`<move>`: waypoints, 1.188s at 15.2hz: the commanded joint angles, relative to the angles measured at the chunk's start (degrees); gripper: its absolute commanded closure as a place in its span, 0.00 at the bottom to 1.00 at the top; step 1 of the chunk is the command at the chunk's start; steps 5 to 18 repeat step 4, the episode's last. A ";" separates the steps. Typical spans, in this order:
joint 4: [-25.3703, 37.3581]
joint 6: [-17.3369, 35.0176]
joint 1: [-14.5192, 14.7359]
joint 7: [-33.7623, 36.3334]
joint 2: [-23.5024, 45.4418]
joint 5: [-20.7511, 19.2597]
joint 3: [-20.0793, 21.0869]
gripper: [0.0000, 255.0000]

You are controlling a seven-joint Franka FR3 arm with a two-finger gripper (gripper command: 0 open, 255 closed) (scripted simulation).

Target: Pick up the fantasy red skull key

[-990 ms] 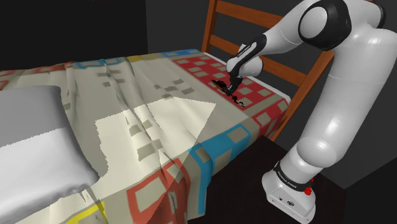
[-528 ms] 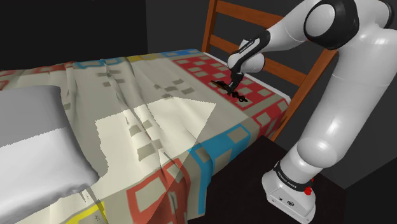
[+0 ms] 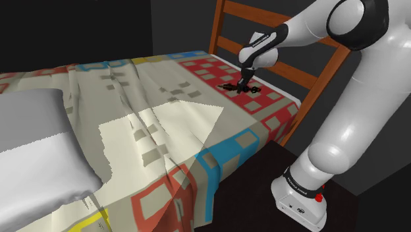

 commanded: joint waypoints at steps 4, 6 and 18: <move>0.77 -2.48 0.16 0.64 -1.85 -1.08 -0.25 1.00; 0.77 -2.48 0.16 0.64 -1.85 -1.08 -0.25 1.00; 0.77 -2.48 0.16 0.64 -1.85 -1.08 -0.25 1.00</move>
